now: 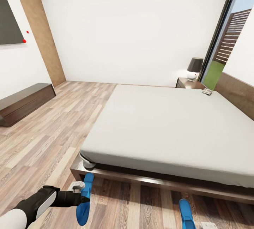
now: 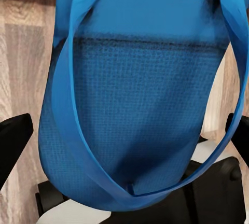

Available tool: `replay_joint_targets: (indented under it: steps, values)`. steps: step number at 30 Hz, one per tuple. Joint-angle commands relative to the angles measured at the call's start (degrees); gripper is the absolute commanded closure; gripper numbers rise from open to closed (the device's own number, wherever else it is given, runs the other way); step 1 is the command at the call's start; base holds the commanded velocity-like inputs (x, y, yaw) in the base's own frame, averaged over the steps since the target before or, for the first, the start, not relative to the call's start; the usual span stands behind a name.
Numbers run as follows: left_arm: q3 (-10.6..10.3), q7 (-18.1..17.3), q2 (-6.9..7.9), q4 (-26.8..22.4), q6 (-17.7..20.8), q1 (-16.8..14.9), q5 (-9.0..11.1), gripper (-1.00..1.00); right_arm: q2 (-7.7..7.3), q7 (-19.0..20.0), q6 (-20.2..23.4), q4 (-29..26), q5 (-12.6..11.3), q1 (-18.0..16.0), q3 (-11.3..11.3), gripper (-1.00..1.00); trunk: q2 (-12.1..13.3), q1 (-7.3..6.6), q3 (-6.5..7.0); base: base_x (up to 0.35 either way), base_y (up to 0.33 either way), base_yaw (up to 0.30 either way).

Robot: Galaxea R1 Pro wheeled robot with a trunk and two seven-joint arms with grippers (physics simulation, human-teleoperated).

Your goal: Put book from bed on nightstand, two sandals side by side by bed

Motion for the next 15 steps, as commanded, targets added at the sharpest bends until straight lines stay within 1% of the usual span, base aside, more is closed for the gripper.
replay_joint_targets:
  steps: [1,4,15]
  values:
    - [-0.3,0.1,0.02,-0.1,0.3,0.0,0.4,1.00,0.05,0.5,0.4,-0.1,0.2,-0.1,-0.5,1.00,0.0,0.00,-0.05,0.000,0.000,0.000]
    - [-0.3,0.1,-0.10,-0.1,0.4,-0.1,0.4,1.00,0.03,0.5,0.4,-0.1,0.2,-0.1,-0.5,1.00,0.0,0.00,-0.05,0.000,0.000,0.000]
    - [-0.3,0.1,-0.25,-0.1,0.3,-0.1,0.3,1.00,-0.02,0.3,0.3,-0.1,0.2,-0.1,-0.5,1.00,-4.4,2.41,-2.03,0.000,0.000,0.000]
